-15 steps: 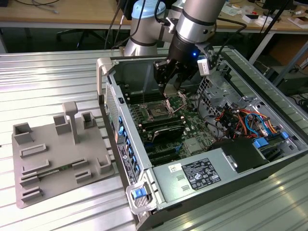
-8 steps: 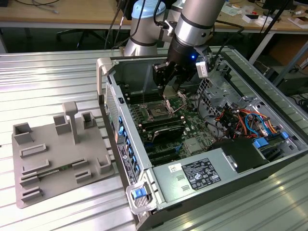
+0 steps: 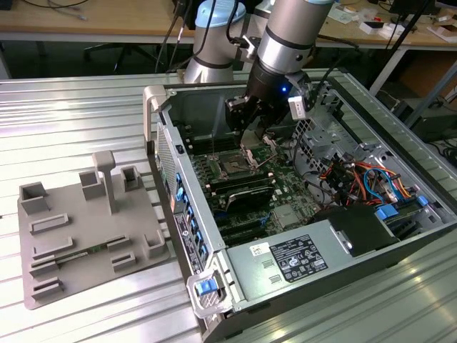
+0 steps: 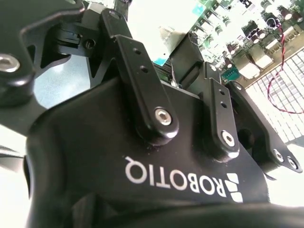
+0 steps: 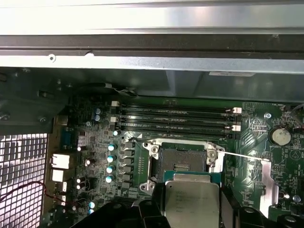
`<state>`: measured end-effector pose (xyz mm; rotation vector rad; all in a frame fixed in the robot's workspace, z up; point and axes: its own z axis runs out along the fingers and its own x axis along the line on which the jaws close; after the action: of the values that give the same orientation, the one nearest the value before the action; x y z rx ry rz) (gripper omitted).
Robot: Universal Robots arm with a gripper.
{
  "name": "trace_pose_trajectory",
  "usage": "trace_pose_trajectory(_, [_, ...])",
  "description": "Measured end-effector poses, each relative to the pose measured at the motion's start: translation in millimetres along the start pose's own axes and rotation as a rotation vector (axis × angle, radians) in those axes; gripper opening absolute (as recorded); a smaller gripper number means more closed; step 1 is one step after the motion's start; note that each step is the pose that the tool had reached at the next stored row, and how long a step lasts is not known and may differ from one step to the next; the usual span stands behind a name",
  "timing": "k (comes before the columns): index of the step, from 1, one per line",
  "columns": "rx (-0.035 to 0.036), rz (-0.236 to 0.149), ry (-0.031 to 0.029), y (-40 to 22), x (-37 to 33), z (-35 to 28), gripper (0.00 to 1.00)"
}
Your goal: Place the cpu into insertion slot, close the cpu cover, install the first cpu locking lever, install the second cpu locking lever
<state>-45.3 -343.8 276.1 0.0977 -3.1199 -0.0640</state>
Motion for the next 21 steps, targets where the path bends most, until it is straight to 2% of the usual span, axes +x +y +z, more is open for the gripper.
trace_pose_trajectory(6, [0.0006, 0.000, 0.0001, 1.3, 0.4, 6.2, 0.55])
trace_pose_trajectory(8, [0.0048, 0.000, 0.0004, 3.6, 0.8, 8.5, 0.55])
trace_pose_trajectory(12, [0.0078, 0.000, 0.0005, 6.0, 1.4, 12.8, 0.55])
trace_pose_trajectory(15, [0.0080, 0.000, 0.0004, 7.2, 1.9, 16.7, 0.55])
trace_pose_trajectory(16, [0.0081, 0.000, 0.0005, 7.6, 1.9, 20.3, 0.55])
trace_pose_trajectory(21, [0.0080, 0.000, 0.0005, 8.1, 2.1, 26.7, 0.55])
